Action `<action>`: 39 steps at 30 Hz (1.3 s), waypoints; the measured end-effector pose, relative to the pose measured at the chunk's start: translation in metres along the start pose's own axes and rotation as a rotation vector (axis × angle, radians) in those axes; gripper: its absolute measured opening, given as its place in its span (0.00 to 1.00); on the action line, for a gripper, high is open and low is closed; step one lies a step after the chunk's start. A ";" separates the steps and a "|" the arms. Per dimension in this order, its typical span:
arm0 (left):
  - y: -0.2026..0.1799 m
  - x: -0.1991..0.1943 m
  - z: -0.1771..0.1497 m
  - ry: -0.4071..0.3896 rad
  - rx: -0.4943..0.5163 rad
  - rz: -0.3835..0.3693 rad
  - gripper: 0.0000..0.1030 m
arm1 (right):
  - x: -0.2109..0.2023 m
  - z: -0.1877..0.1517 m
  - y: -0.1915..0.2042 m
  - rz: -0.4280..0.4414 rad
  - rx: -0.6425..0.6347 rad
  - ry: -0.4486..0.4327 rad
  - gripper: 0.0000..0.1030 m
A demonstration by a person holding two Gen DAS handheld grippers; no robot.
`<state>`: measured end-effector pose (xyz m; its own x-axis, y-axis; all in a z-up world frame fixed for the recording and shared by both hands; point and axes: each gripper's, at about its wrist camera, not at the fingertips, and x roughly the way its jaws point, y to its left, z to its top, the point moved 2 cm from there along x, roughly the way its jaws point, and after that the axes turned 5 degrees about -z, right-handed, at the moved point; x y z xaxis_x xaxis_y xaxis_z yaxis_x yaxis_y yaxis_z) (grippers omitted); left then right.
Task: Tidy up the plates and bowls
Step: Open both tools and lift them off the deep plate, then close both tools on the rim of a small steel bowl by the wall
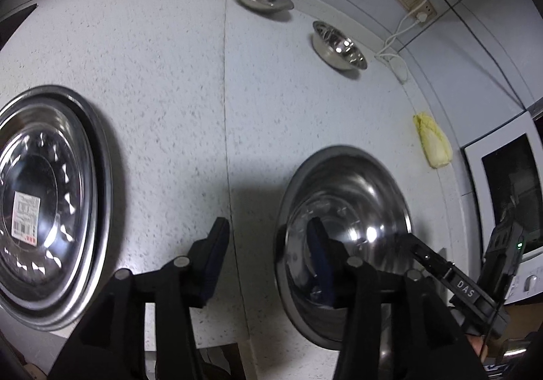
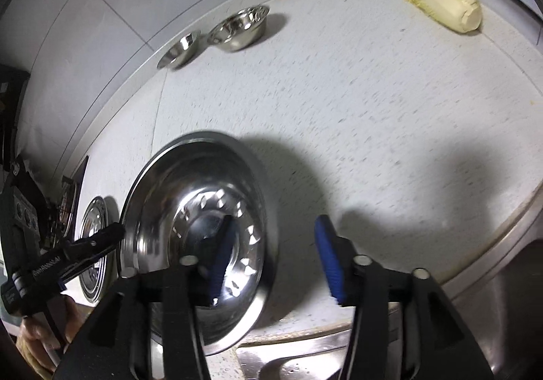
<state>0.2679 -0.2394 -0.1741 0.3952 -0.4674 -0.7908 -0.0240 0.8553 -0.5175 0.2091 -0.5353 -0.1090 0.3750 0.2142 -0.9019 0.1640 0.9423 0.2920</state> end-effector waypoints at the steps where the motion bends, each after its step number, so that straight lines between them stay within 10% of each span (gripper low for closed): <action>1: -0.001 -0.003 0.004 0.001 0.002 -0.008 0.47 | -0.003 0.003 -0.002 -0.003 -0.003 -0.007 0.48; 11: -0.018 0.005 0.085 0.032 -0.069 -0.147 0.59 | -0.016 0.071 0.002 0.002 -0.032 -0.060 0.77; 30: -0.047 0.157 0.243 0.018 -0.121 -0.076 0.59 | 0.109 0.262 0.029 0.036 -0.006 -0.014 0.77; 33: -0.050 0.175 0.252 0.030 -0.123 -0.082 0.56 | 0.128 0.269 0.034 0.031 -0.013 0.016 0.57; 39: -0.058 0.209 0.251 0.119 -0.107 -0.086 0.10 | 0.161 0.271 0.046 -0.006 -0.018 0.077 0.12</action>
<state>0.5825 -0.3308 -0.2270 0.2886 -0.5661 -0.7722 -0.0954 0.7855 -0.6115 0.5247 -0.5275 -0.1547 0.3031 0.2270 -0.9255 0.1488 0.9480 0.2812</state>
